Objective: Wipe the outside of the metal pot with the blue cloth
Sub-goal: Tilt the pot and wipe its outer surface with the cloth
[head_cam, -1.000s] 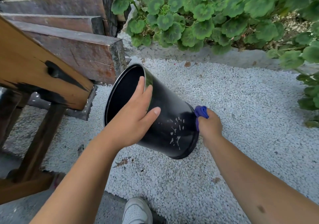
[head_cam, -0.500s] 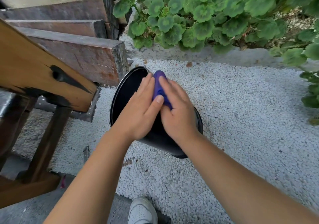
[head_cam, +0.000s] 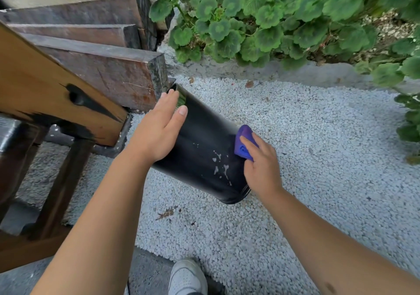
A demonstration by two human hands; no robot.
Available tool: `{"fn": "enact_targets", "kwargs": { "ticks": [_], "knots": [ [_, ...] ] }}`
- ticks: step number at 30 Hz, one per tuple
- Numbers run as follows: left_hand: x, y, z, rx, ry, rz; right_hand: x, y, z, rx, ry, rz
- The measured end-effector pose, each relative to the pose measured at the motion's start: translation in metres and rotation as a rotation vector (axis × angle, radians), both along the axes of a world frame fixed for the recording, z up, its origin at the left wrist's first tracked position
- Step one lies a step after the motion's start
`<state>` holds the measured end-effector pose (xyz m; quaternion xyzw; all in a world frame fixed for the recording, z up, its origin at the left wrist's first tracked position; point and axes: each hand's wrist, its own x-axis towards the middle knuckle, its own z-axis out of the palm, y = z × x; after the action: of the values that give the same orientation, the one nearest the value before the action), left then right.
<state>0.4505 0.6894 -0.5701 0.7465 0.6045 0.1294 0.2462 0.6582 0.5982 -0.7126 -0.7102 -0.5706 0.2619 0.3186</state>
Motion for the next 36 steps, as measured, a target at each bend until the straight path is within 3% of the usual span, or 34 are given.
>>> {"fn": "enact_targets", "kwargs": {
  "ticks": [5,10,16,24,28,31,36],
  "knots": [
    [0.01,0.0,0.0,0.02,0.049,-0.03,0.001,-0.006,-0.01,-0.127,0.168,-0.14],
    [0.005,-0.021,0.001,0.389,0.01,0.095,-0.005,-0.002,-0.007,-0.137,0.225,-0.207],
    [-0.046,-0.039,-0.018,0.229,0.032,-0.252,-0.002,0.008,-0.003,-0.208,0.236,-0.227],
    [-0.028,-0.039,-0.02,0.181,-0.06,-0.15,-0.006,0.035,0.029,-0.215,0.298,-0.248],
    [-0.001,-0.038,-0.015,0.148,-0.056,-0.149,-0.021,0.05,0.063,-0.12,0.318,-0.145],
    [0.015,-0.033,-0.012,0.144,-0.069,-0.105,-0.035,0.054,0.091,0.066,0.271,-0.027],
    [0.022,-0.022,-0.01,0.094,-0.212,-0.046,-0.064,0.04,0.103,0.281,0.167,0.103]
  ]
}}
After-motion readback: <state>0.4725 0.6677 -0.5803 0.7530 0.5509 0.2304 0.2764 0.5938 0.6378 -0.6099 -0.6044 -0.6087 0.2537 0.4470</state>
